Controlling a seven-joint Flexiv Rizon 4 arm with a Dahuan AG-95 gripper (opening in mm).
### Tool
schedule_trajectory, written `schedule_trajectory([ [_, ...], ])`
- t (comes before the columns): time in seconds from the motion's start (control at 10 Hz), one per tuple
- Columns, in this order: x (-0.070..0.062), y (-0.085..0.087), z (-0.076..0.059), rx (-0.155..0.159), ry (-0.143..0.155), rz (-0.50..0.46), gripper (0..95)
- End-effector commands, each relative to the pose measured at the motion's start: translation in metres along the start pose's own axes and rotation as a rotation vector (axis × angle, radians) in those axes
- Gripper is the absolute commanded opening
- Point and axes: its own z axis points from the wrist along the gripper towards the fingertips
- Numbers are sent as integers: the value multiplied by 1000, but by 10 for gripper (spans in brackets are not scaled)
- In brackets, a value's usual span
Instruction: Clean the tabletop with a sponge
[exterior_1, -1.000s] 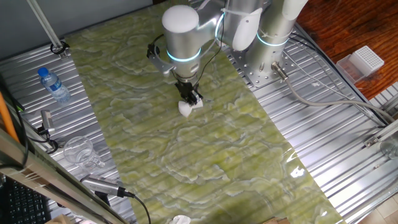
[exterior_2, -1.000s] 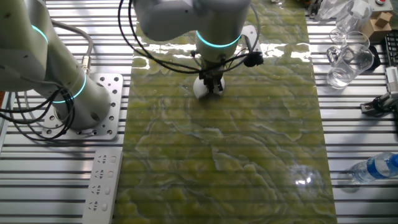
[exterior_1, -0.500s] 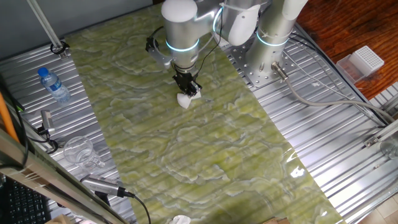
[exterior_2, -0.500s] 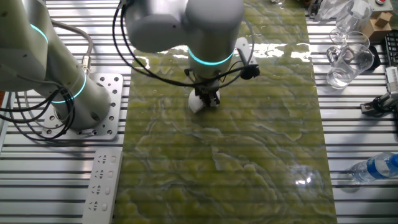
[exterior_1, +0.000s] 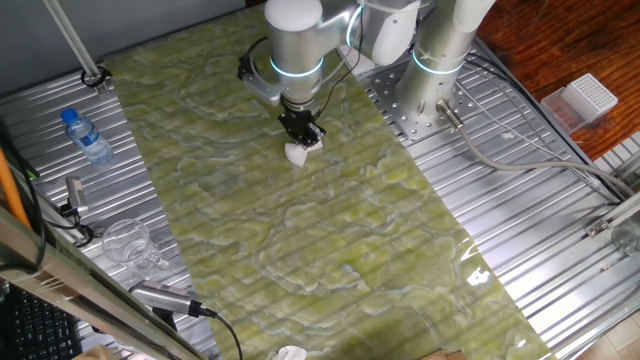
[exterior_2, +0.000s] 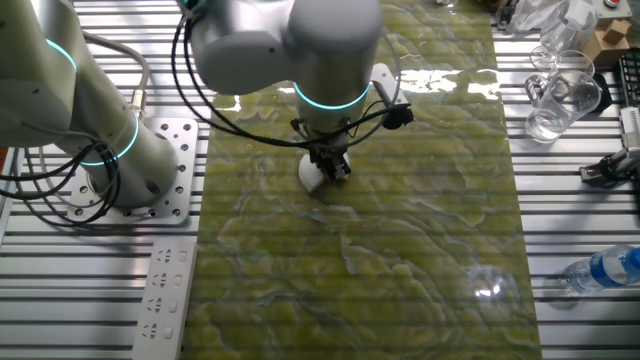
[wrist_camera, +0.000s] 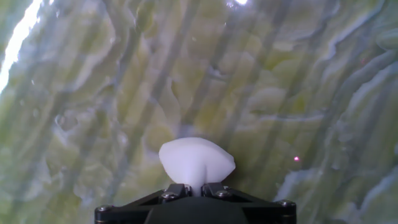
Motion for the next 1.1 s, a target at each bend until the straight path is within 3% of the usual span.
schedule_trajectory([
  [0.1,3,-5,4,17,-3,-20,0],
  [0.3,2,-5,7,0,-27,-4,0],
  [0.4,0,-5,5,-38,-36,31,0],
  [0.6,-4,-1,4,-73,-50,69,0],
  [0.9,-14,1,4,-58,-46,82,0],
  [1.1,-21,3,7,-67,-67,94,0],
])
